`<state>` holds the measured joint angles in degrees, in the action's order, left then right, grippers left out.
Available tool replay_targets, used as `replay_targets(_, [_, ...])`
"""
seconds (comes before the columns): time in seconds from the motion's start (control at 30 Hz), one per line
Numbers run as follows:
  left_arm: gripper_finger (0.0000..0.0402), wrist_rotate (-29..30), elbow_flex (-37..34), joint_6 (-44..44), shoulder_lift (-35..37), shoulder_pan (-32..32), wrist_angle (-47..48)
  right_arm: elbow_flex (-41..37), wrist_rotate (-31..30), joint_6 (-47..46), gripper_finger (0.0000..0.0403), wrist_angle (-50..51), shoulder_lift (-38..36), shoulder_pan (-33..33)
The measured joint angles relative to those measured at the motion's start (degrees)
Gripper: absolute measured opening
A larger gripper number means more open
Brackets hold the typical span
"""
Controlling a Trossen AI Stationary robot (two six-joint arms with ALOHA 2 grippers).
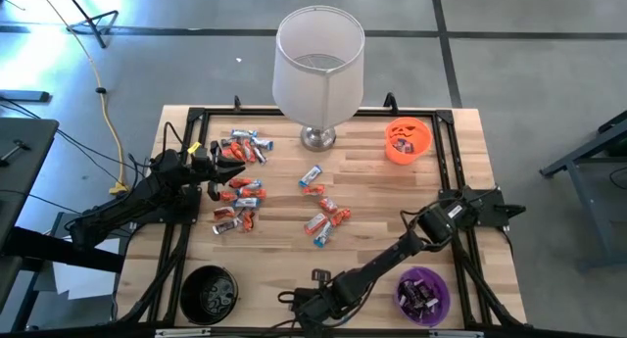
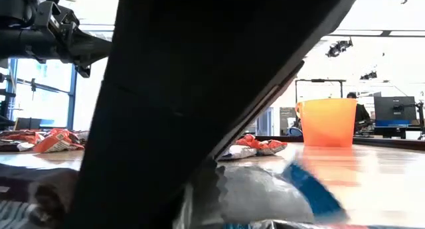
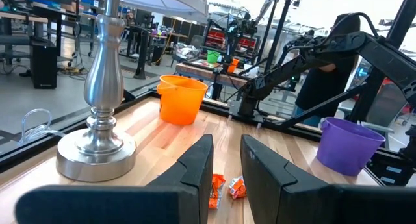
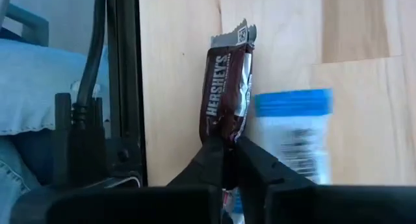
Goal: Sort candy
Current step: Put the brown chocolate bar into the violet bucket
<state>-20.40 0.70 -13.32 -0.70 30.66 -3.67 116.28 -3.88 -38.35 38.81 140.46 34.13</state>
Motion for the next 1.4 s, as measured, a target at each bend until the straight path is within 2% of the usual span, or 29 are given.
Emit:
replay_targets(0.33, [0.0064,0.0,0.0,0.0,-0.01,0.01,-0.01,-0.1,-0.49,-0.22,0.0004,4.85,-7.03,0.0])
replay_targets(0.47, [0.0064,-0.01,0.0,0.0,-0.01,0.0,0.01,-0.12,-2.36,-0.93,0.0002,12.98,-10.47,0.0])
replay_targets(0.6, [0.0065,0.0,0.01,0.0,-0.01,0.01,0.01,-0.1,-4.94,-5.49,0.0002,24.84,-13.42,0.06])
replay_targets(0.8, [0.0065,-0.02,0.0,0.0,0.0,0.01,0.0,-0.1,-5.15,-15.27,0.0001,38.87,-18.05,1.69])
replay_targets(1.03, [0.0065,0.0,0.0,0.0,0.0,0.01,0.01,-0.1,-3.77,-30.75,0.0001,51.55,-23.41,4.52])
replay_targets(1.23, [0.0064,0.0,0.01,0.0,-0.01,0.01,0.01,-5.31,-0.21,-42.35,0.0001,51.19,-29.87,6.94])
replay_targets(1.4, [0.0065,0.0,0.0,0.0,-0.01,0.02,-0.01,-16.18,7.31,-55.33,0.0,51.03,-36.61,9.35])
